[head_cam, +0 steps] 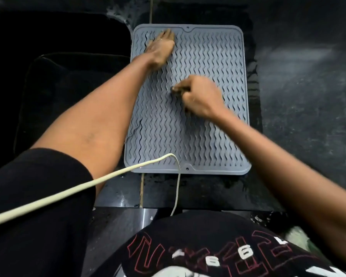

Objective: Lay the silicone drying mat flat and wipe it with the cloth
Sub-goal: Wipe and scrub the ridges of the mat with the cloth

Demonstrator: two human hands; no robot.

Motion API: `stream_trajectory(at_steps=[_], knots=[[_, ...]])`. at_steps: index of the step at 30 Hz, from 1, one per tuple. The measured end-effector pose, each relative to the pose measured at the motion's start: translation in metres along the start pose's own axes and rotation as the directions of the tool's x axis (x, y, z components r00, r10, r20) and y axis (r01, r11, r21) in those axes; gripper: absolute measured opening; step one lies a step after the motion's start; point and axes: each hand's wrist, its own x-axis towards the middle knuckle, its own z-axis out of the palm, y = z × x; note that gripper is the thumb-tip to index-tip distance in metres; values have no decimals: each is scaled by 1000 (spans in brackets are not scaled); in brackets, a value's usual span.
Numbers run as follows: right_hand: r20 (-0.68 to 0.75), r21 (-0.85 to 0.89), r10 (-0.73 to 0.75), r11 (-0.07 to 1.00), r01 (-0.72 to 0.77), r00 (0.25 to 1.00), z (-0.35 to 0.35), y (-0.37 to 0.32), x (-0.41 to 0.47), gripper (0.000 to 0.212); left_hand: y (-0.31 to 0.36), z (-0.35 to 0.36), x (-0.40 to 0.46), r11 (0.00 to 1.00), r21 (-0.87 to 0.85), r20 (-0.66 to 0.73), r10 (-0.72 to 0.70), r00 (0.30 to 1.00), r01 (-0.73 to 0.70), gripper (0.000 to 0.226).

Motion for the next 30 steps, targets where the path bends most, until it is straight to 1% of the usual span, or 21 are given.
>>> stream_trajectory(at_steps=[1, 2, 3, 4, 5, 6, 7, 8, 10, 12, 15, 20, 21, 23, 25, 26, 28, 29, 30], knots=[[-20, 94, 35, 995, -33, 999, -8, 0, 13, 37, 0, 0, -5, 1000, -8, 7, 20, 1000, -20, 53], [-75, 118, 37, 993, -28, 997, -14, 1, 28, 35, -3, 0, -11, 999, -16, 11, 36, 999, -36, 54], [-128, 82, 18, 997, -7, 992, -17, 2, 45, 34, -6, 2, -18, 999, -24, 6, 47, 999, -47, 56], [-151, 18, -7, 1000, 10, 989, -18, 2, 60, 35, -11, 6, -27, 998, -32, -11, 48, 999, -48, 57], [-134, -66, -24, 998, 15, 991, -17, 2, 73, 37, -17, 10, -35, 998, -49, -44, 47, 998, -49, 58], [-89, -146, -27, 989, 14, 996, -13, 1, 82, 38, -22, 14, -42, 996, -72, -81, 38, 996, -44, 57], [-44, -210, -18, 978, 8, 999, -6, 2, 88, 40, -28, 19, -49, 995, -91, -112, 26, 993, -36, 56], [-30, -258, -11, 966, 3, 999, 1, 2, 91, 41, -32, 22, -52, 995, -98, -124, 17, 992, -30, 56], [-81, -291, -29, 957, 4, 996, 12, 4, 87, 36, -35, 25, -56, 997, -79, -105, 9, 994, -18, 55], [-135, -273, -82, 961, 43, 987, 19, 6, 74, 29, -32, 23, -57, 999, -32, -102, 3, 995, -6, 53], [-166, -235, -143, 967, 102, 976, 25, 7, 41, 29, -26, 22, -59, 998, 69, -124, 3, 992, 6, 53], [-215, -166, -174, 976, 140, 961, 38, 5, -40, 25, -18, 28, -64, 980, 199, -131, 12, 991, 15, 55], [-204, -159, -181, 976, 150, 962, 38, 3, -50, 24, -16, 28, -64, 976, 216, -125, 9, 992, 19, 55], [-123, -140, -193, 975, 175, 973, 33, 2, -61, 26, -10, 30, -67, 971, 236, -109, -2, 994, 28, 57], [-33, -53, -159, 986, 157, 987, 21, 3, -55, 29, -5, 30, -72, 966, 258, -91, -9, 996, 32, 61], [-44, 11, -124, 992, 125, 991, 14, 3, -48, 31, -4, 30, -75, 966, 256, -87, -14, 996, 36, 62], [-179, 104, -54, 992, 73, 982, 2, 6, -29, 33, -8, 34, -84, 969, 244, -101, -24, 995, 48, 62], [-231, 106, -38, 992, 64, 972, 0, 7, -18, 30, -10, 37, -89, 969, 243, -106, -22, 994, 47, 61], [-238, 61, -38, 997, 54, 970, -2, 8, -6, 26, -12, 40, -92, 968, 247, -106, -13, 994, 39, 61]])
